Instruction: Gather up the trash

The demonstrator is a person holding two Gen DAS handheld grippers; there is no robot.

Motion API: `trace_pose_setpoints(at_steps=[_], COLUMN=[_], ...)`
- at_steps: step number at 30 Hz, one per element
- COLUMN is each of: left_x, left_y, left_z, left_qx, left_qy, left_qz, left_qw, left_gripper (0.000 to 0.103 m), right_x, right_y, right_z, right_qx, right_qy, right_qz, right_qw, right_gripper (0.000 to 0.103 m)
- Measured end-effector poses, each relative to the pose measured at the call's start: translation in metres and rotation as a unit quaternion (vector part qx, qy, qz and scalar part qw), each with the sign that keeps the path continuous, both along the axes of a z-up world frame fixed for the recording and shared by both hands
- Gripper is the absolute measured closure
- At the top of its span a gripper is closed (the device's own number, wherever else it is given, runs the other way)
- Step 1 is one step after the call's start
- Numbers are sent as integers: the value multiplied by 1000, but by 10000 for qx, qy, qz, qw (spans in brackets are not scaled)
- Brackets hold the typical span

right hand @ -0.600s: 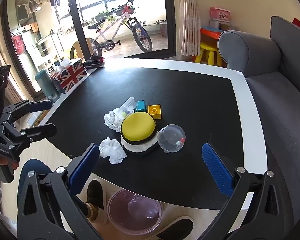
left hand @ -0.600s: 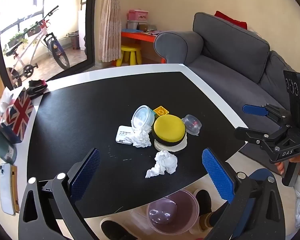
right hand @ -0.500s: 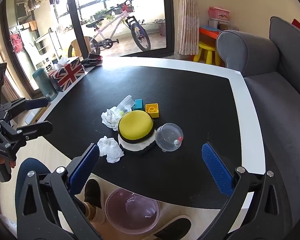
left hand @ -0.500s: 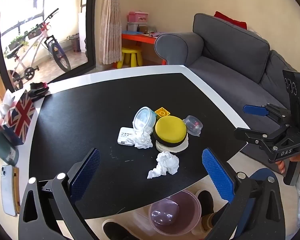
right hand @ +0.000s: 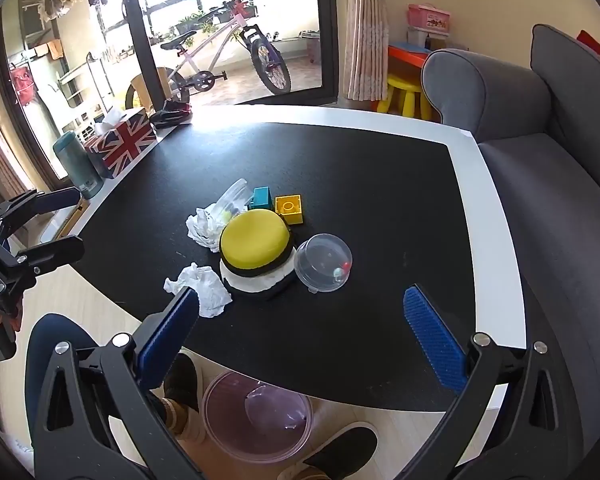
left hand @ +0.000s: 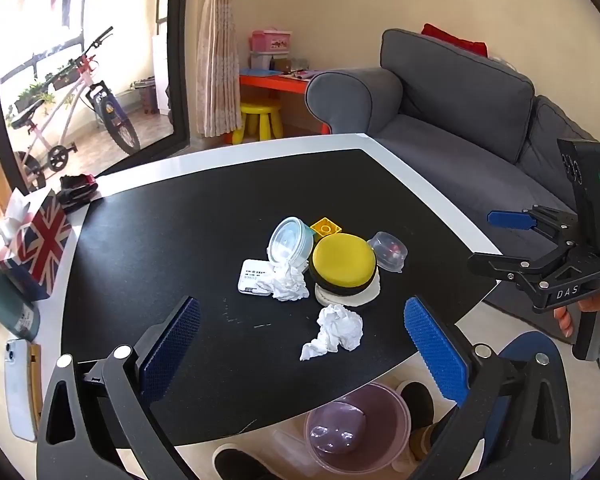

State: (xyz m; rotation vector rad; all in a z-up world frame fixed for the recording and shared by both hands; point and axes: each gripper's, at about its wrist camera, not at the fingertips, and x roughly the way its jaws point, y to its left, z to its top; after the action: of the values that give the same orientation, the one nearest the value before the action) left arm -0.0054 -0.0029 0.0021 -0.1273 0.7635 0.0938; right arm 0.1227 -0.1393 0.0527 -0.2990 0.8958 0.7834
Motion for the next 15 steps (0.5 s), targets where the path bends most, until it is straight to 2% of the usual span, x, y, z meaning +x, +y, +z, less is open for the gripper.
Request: trace_pose_setpoints(at_steps=[15], left_x=[-2], left_y=[8], left_z=[-7], left_qx=[-105], left_qy=[-32], left_qz=[19], left_qw=[9999], left_gripper=[5], right_x=[-2], right_y=[-1], right_z=[-1], right_qx=[11], right_qy=[-87], right_qz=[64], right_qw=[9999], right_gripper=[3])
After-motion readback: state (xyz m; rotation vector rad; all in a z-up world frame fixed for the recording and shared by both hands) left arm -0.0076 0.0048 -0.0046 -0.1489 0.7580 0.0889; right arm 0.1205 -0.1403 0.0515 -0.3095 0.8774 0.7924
